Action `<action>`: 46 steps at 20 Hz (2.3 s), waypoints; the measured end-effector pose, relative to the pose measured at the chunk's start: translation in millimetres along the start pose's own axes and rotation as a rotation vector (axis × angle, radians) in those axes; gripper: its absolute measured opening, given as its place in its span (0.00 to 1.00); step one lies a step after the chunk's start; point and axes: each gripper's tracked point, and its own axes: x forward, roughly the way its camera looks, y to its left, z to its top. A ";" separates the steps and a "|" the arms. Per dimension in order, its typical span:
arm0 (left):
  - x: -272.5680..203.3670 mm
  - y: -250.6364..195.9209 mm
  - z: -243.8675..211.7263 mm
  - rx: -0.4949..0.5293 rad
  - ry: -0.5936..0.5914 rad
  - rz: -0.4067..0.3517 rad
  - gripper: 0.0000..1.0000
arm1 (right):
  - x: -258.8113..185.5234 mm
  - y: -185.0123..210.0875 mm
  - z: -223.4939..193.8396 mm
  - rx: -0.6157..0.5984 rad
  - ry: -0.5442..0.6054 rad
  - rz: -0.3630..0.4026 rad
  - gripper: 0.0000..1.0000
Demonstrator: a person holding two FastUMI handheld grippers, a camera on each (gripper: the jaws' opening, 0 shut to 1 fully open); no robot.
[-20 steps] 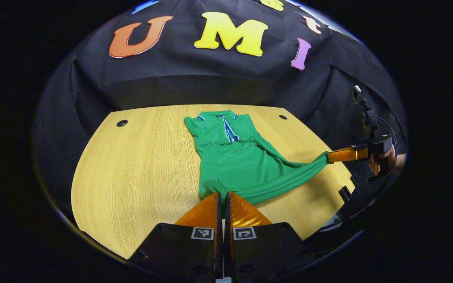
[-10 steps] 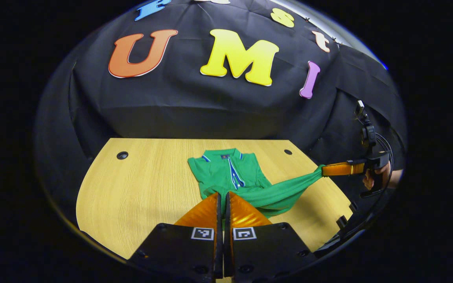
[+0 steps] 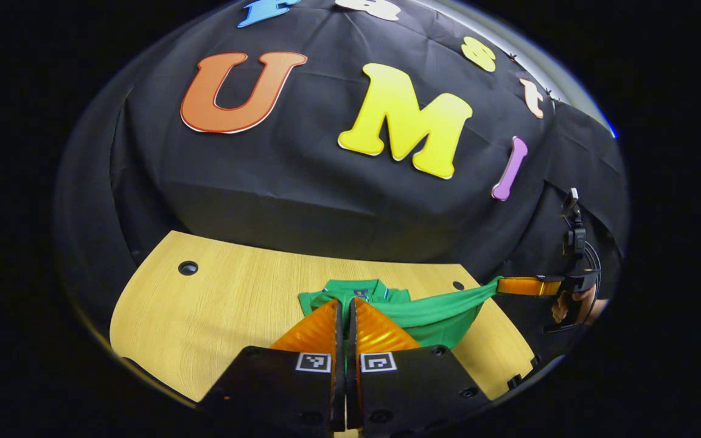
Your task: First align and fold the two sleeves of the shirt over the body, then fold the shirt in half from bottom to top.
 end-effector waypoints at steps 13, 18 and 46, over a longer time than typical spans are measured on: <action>157.1 57.7 -47.8 -0.047 0.133 0.033 0.04 | 159.4 -66.2 5.6 0.034 0.001 -0.034 0.04; 226.2 74.4 -90.2 0.038 0.197 0.035 0.04 | 223.2 -92.7 -21.7 0.003 0.039 -0.061 0.03; 70.1 21.1 60.0 0.042 -0.155 0.255 1.00 | 45.9 -9.2 90.2 -0.182 -0.379 -0.270 0.86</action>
